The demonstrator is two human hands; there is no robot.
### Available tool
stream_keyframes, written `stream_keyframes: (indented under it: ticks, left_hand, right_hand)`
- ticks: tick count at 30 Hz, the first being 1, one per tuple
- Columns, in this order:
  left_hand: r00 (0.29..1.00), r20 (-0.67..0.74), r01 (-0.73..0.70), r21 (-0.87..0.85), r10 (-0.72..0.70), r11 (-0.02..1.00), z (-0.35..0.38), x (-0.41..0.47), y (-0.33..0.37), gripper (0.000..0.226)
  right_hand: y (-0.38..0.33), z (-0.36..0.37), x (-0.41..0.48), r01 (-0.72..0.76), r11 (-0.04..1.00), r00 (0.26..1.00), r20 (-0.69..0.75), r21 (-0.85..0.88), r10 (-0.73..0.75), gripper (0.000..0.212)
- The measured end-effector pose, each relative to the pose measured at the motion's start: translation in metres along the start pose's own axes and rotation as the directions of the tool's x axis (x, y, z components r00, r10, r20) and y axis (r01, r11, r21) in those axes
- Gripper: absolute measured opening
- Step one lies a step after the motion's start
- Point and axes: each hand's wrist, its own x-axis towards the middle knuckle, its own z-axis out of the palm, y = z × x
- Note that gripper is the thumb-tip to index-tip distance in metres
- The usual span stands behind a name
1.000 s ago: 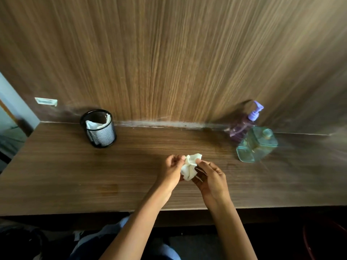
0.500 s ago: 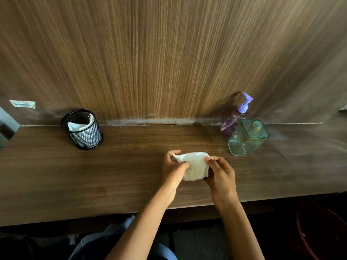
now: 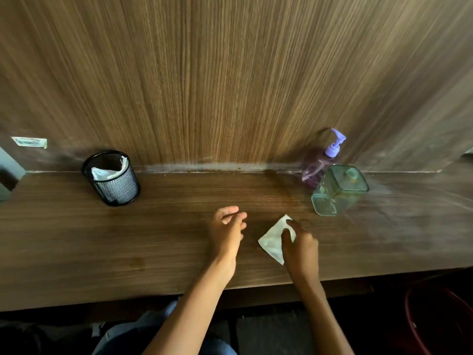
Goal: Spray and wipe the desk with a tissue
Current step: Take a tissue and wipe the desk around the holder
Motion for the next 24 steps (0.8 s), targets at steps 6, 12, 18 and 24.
stream_keyframes:
  ticks: [6, 12, 18, 24]
  left_hand:
    - [0.999, 0.044, -0.012, 0.020, 0.011, 1.000, -0.005, -0.003, 0.002, 0.011]
    - [0.998, 0.047, -0.051, 0.035, 0.049, 0.998, -0.016, 0.004, 0.010, 0.015]
    - [0.998, 0.018, -0.067, 0.037, 0.066, 0.997, -0.022, 0.008, 0.015, 0.017]
    - [0.998, 0.046, -0.034, 0.031, 0.033, 0.999, -0.018, 0.005, 0.013, 0.016]
  right_hand:
    - [0.005, 0.049, 0.018, -0.038, 0.902, 0.982, 0.149, -0.430, 0.113, 0.083]
    - [-0.002, 0.057, 0.075, -0.099, 0.873, 0.972, 0.142, -0.478, 0.188, 0.095]
    - [-0.017, 0.066, 0.096, 0.134, 0.860, 0.936, 0.347, -0.493, 0.053, 0.096]
    - [0.010, 0.056, 0.046, 0.271, 0.810, 0.933, 0.350, -0.520, -0.088, 0.121]
